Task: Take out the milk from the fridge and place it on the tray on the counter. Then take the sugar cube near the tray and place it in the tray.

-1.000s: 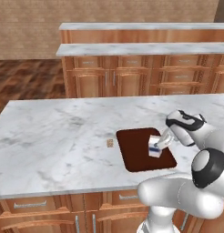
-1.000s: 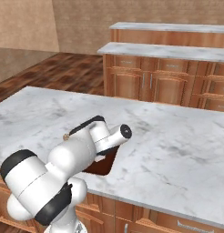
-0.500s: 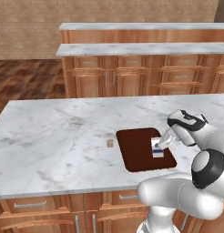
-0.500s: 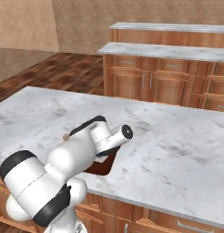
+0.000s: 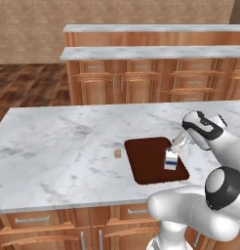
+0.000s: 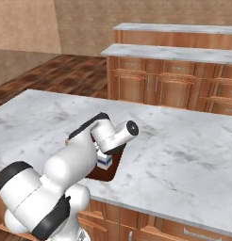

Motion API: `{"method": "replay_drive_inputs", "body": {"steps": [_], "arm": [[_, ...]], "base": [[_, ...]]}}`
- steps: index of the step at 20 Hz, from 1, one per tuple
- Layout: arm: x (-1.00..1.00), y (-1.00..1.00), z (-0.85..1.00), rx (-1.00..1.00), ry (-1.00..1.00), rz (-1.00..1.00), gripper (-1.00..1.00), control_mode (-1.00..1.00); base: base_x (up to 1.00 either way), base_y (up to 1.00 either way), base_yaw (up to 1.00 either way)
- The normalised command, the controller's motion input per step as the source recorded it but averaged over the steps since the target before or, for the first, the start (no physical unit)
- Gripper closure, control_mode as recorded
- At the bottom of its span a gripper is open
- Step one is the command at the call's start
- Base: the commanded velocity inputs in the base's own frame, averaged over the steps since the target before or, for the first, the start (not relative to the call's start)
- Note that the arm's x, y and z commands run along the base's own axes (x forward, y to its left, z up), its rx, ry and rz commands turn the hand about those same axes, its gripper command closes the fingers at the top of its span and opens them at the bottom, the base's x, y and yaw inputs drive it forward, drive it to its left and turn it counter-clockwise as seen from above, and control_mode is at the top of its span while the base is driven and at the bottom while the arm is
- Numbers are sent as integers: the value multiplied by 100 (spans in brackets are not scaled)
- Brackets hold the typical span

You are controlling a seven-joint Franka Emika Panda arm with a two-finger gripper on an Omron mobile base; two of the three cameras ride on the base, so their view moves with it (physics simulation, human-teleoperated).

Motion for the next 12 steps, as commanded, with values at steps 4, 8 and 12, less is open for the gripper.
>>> {"method": "replay_drive_inputs", "body": {"steps": [4,8,12], "arm": [[3,9,56,0,4,0,-100,-100],[0,70,19,-4,15,0,-100,-100],[0,99,0,-16,17,0,-100,-100]], "base": [[0,0,0],[0,0,0],[0,0,0]]}}
